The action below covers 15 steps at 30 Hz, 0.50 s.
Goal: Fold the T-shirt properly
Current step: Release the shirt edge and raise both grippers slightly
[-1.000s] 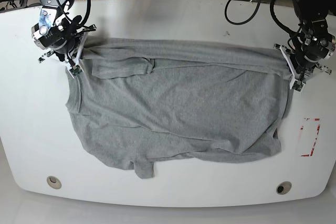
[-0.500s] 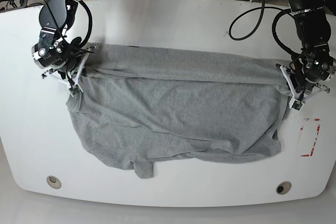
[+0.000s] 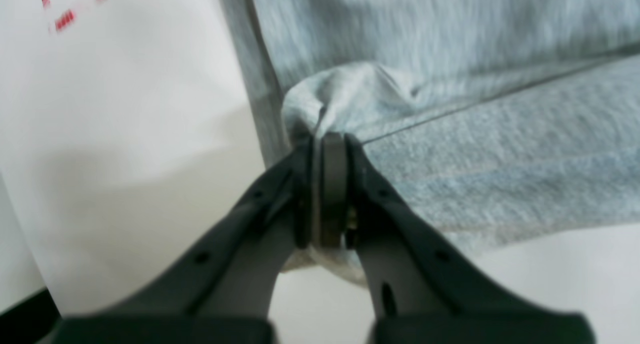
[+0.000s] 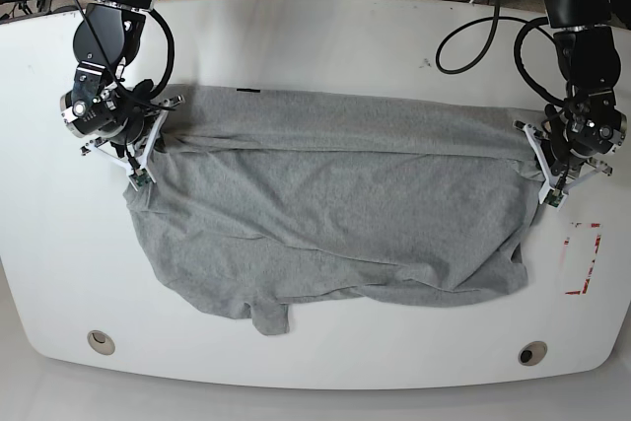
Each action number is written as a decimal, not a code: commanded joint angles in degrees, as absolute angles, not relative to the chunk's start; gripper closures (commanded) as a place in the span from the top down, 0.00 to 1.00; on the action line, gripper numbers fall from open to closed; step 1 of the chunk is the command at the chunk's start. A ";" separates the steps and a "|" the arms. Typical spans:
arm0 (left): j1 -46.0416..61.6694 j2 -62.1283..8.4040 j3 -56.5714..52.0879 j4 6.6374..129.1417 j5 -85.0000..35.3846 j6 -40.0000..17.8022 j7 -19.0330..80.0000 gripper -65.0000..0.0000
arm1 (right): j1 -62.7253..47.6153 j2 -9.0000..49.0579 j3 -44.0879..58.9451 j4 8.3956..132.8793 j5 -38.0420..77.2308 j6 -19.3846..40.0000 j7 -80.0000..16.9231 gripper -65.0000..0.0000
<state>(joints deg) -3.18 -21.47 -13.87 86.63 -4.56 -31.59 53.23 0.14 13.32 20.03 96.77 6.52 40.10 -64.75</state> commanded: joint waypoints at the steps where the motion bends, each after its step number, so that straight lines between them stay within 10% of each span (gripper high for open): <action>1: -4.62 -22.64 -14.20 86.02 -4.44 -31.34 52.35 0.00 | 1.36 14.29 20.35 97.63 6.29 40.00 -64.04 0.00; 5: -7.08 -22.64 -14.20 83.56 -4.44 -31.34 52.35 0.07 | 2.68 14.29 20.70 97.63 6.11 40.00 -63.08 0.14; 10: -9.80 -22.73 -14.46 80.40 -4.44 -30.99 52.35 0.50 | 3.03 14.29 20.97 97.71 6.11 40.00 -62.99 0.48; 15: -12.35 -22.73 -14.55 80.04 -4.53 -30.90 52.35 0.88 | 3.47 14.02 23.96 99.91 6.55 40.00 -63.43 0.56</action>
<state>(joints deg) -10.20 -21.61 -14.20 78.98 -4.32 -31.11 53.10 2.22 13.32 21.82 96.86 6.24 40.12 -64.01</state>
